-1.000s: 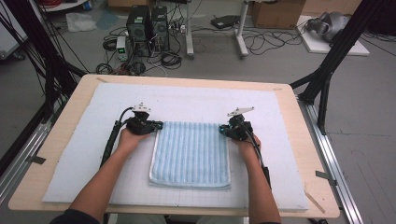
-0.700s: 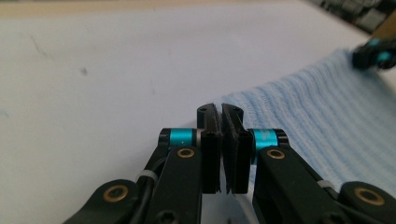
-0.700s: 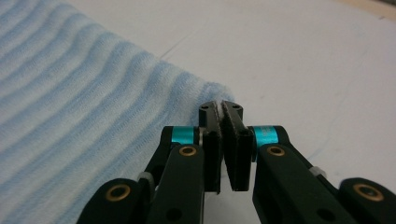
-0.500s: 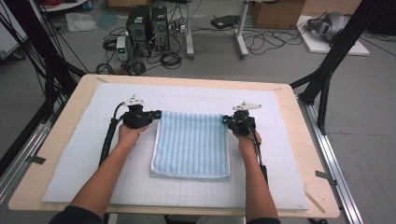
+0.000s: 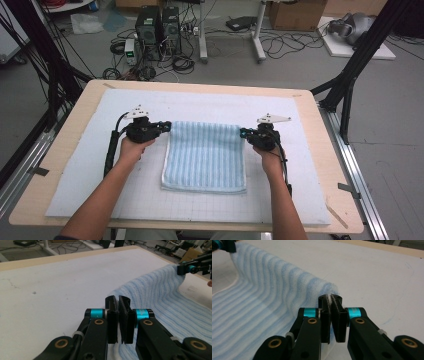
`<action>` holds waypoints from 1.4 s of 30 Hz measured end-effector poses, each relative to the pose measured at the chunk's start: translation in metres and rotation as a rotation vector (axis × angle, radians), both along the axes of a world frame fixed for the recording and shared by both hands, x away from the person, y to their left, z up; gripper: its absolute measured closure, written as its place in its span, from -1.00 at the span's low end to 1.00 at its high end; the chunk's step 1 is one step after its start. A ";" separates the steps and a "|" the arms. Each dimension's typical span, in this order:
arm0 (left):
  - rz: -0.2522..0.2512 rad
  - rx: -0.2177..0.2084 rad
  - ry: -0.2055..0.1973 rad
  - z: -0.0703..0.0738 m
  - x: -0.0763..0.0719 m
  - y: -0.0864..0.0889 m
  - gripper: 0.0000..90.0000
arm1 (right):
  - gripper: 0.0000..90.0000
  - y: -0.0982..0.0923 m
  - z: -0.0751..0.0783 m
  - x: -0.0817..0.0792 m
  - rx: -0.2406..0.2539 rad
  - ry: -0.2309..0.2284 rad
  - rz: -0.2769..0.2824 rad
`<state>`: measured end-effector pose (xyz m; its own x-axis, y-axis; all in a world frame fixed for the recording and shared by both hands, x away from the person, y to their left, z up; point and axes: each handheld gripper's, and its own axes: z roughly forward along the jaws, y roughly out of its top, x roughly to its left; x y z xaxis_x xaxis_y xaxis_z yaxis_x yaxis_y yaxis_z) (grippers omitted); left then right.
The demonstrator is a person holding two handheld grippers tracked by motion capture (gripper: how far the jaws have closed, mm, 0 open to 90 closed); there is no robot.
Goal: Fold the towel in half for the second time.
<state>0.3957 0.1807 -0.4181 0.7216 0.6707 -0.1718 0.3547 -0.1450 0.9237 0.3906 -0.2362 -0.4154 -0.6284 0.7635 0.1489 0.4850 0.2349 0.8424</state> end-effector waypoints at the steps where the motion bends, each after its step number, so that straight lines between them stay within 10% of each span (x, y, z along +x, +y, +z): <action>1: -0.003 0.004 -0.004 0.001 -0.003 0.000 0.90 | 0.92 0.000 0.003 -0.003 0.002 -0.007 0.007; 22: -0.052 -0.026 -0.048 -0.004 -0.060 0.016 0.90 | 0.91 0.005 0.006 -0.073 -0.081 -0.139 0.037; 42: -0.137 -0.014 -0.046 -0.012 -0.109 0.021 0.90 | 0.90 -0.007 -0.004 -0.114 -0.062 -0.140 0.060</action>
<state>0.2869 0.2014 -0.4297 0.8135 0.5632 -0.1453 0.2897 -0.1757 0.9409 0.2762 -0.2435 -0.4190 -0.6845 0.7289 0.0103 0.3476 0.3139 0.8835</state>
